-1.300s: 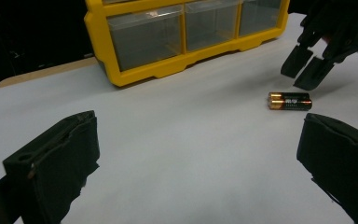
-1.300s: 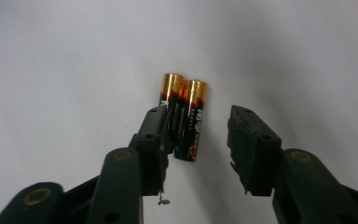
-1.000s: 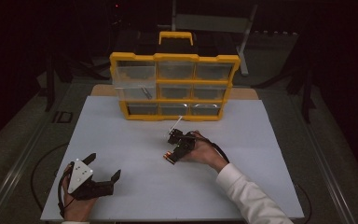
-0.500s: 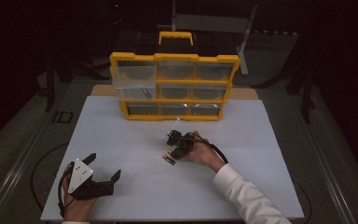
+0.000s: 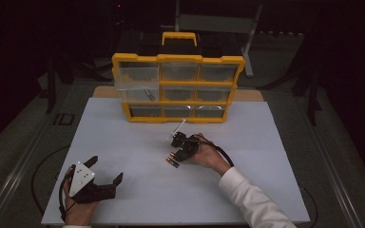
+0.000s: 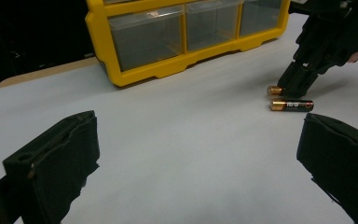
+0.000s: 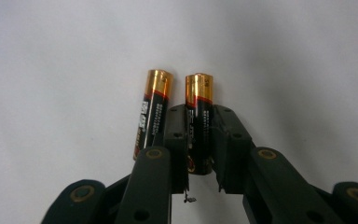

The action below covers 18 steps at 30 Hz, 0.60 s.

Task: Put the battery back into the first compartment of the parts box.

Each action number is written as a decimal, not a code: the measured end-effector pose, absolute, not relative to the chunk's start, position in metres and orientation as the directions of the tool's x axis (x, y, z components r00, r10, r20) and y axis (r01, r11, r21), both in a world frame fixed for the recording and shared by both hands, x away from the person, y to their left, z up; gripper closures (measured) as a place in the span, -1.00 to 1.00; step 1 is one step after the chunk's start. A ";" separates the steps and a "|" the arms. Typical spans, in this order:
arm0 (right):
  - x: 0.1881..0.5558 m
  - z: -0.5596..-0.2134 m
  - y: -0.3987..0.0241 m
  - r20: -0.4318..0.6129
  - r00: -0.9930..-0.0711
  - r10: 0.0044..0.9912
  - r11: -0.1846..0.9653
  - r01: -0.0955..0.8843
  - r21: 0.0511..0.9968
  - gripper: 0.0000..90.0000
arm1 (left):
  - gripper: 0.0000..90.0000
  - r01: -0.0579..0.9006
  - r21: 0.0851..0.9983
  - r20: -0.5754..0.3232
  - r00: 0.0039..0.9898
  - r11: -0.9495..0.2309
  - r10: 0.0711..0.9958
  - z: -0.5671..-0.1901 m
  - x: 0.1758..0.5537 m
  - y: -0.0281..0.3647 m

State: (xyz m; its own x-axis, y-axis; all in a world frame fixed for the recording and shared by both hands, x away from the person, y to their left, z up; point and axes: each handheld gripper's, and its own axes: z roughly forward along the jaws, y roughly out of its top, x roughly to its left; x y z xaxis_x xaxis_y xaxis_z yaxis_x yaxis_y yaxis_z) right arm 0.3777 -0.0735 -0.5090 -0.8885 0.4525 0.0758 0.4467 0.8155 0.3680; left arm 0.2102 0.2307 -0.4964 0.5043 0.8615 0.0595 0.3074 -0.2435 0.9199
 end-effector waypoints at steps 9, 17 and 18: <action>0.379 -0.496 -0.079 0.074 -0.888 0.454 0.797 0.442 0.412 0.71 | -1.00 0.307 0.920 0.059 0.504 -0.243 0.862 -0.496 0.210 0.231; 0.381 -0.476 -0.085 0.063 -0.886 0.459 0.772 0.433 0.466 0.71 | -1.00 0.308 0.920 0.059 0.505 -0.244 0.861 -0.496 0.210 0.230; 0.381 -0.474 -0.086 0.062 -0.887 0.458 0.769 0.430 0.473 0.71 | -1.00 0.308 0.920 0.059 0.505 -0.244 0.861 -0.496 0.210 0.230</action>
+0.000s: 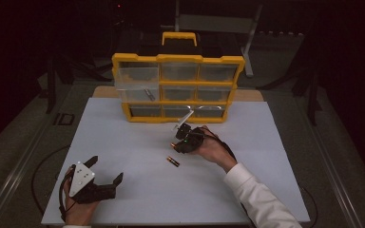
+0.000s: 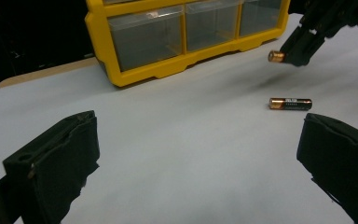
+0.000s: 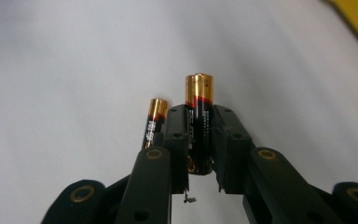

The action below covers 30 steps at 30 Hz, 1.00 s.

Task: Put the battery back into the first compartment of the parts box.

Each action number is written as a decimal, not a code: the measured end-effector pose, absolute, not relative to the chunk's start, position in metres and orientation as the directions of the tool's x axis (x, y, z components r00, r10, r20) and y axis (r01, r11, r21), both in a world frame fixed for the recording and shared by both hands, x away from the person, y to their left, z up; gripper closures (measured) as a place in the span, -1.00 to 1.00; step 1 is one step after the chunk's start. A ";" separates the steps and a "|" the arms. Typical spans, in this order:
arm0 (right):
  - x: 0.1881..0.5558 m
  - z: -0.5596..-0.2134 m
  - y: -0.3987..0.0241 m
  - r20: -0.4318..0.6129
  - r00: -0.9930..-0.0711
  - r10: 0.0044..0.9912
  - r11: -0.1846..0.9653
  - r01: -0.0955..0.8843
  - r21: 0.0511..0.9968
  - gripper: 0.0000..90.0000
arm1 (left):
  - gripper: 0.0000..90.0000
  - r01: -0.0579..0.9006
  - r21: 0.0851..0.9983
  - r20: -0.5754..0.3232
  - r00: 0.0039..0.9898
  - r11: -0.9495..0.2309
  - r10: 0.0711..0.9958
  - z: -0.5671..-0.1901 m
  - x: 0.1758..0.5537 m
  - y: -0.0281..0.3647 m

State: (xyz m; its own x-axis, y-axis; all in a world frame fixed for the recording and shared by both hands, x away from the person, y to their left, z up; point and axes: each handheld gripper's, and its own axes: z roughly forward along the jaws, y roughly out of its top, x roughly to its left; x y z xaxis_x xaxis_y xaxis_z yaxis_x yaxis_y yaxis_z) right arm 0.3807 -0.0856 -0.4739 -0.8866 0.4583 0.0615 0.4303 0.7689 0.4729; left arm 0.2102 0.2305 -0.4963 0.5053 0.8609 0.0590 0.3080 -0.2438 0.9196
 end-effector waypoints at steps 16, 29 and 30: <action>0.385 -0.437 -0.089 0.047 -0.891 0.451 0.708 0.389 0.590 0.71 | -1.00 0.306 0.921 0.058 0.506 -0.242 0.861 -0.496 0.210 0.230; 0.389 -0.398 -0.090 0.027 -0.894 0.448 0.653 0.347 0.673 0.71 | -1.00 0.307 0.921 0.057 0.506 -0.241 0.860 -0.496 0.210 0.230; 0.390 -0.395 -0.090 0.024 -0.895 0.446 0.651 0.343 0.677 0.71 | -1.00 0.307 0.921 0.057 0.506 -0.242 0.860 -0.496 0.210 0.231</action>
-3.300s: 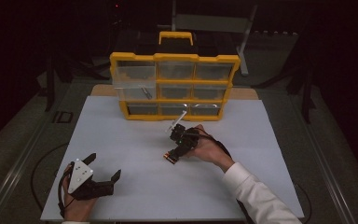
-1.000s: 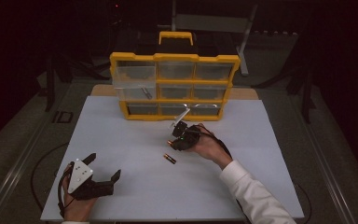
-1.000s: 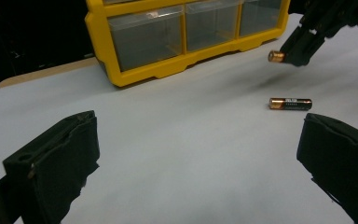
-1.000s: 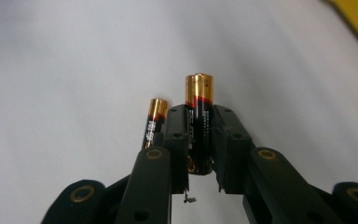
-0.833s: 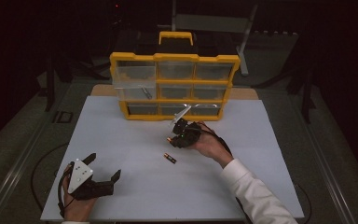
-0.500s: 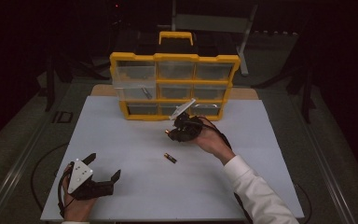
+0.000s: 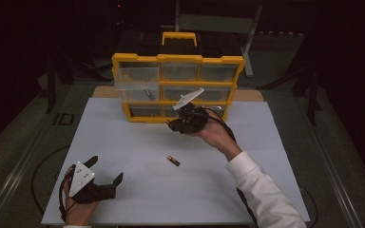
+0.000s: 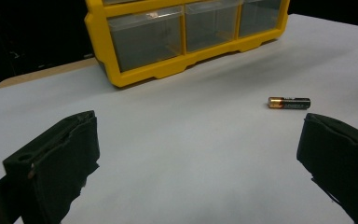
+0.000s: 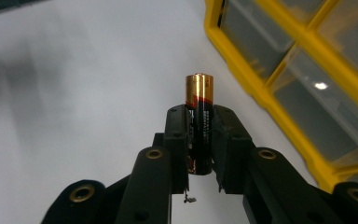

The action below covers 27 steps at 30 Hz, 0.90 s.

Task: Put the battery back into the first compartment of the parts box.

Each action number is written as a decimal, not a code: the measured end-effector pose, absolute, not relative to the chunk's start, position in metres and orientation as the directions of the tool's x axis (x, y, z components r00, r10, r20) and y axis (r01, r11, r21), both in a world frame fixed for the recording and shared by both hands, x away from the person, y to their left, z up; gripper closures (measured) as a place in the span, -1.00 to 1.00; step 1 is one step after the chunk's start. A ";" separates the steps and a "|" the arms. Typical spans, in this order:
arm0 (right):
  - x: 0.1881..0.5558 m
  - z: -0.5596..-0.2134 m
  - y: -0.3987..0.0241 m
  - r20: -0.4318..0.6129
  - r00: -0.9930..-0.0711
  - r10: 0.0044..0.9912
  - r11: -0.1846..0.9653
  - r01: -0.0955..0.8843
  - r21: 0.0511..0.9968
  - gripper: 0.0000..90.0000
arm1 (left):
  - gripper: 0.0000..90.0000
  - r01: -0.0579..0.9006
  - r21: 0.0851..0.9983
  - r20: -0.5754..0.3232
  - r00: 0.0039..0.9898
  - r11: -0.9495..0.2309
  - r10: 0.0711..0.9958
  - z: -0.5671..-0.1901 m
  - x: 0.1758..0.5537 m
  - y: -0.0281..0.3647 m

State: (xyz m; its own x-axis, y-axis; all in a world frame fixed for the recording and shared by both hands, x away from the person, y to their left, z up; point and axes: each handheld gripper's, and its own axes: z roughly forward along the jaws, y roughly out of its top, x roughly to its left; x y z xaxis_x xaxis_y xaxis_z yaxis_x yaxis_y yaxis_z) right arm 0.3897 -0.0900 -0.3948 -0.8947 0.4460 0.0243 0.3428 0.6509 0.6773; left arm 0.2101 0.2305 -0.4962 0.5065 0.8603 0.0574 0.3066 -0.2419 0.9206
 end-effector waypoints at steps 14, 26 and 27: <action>0.396 -0.351 -0.091 -0.013 -0.892 0.452 0.618 0.302 0.726 0.71 | -1.00 0.308 0.920 0.057 0.508 -0.243 0.860 -0.496 0.210 0.230; 0.402 -0.317 -0.093 -0.032 -0.886 0.462 0.576 0.273 0.771 0.71 | -1.00 0.304 0.922 0.057 0.506 -0.240 0.861 -0.496 0.210 0.231; 0.402 -0.314 -0.093 -0.035 -0.886 0.462 0.576 0.270 0.772 0.71 | -1.00 0.303 0.923 0.055 0.505 -0.236 0.861 -0.496 0.210 0.231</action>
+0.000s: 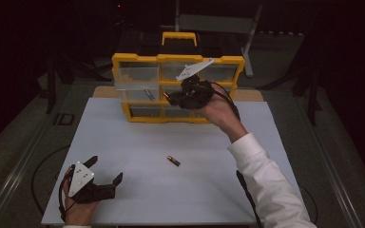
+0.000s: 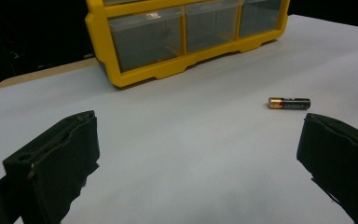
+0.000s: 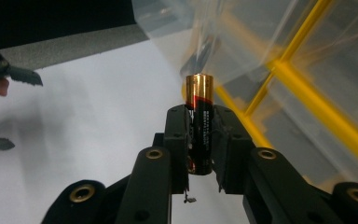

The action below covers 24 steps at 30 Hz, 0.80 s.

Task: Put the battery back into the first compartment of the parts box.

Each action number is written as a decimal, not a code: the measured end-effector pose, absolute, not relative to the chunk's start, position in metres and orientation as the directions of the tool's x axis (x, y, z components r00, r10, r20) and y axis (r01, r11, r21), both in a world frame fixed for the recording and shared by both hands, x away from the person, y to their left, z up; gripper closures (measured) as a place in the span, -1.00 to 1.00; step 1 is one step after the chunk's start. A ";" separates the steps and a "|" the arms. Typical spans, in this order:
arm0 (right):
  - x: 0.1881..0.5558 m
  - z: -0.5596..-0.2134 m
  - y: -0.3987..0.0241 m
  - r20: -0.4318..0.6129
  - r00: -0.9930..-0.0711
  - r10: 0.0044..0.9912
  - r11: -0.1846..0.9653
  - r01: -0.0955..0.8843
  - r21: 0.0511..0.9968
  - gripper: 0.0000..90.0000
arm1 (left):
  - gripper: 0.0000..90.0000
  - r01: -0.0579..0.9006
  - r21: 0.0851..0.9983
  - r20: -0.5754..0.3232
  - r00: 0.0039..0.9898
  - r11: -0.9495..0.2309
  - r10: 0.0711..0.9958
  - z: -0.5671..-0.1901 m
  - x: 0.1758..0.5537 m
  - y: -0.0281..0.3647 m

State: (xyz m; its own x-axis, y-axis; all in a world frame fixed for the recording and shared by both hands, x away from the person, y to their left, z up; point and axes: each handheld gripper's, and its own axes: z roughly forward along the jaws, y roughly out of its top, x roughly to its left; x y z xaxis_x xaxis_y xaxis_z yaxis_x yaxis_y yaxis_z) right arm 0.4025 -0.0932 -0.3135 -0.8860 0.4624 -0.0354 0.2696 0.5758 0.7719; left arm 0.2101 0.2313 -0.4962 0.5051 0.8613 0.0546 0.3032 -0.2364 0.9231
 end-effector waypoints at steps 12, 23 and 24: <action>0.411 -0.276 -0.093 -0.066 -0.872 0.485 0.550 0.245 0.799 0.71 | -1.00 0.304 0.922 0.055 0.505 -0.238 0.861 -0.496 0.210 0.231; 0.419 -0.258 -0.086 -0.075 -0.863 0.500 0.521 0.230 0.822 0.71 | -1.00 0.305 0.922 0.057 0.504 -0.239 0.862 -0.496 0.210 0.232; 0.419 -0.258 -0.086 -0.075 -0.863 0.500 0.521 0.230 0.822 0.71 | -1.00 0.305 0.922 0.057 0.504 -0.239 0.862 -0.496 0.210 0.232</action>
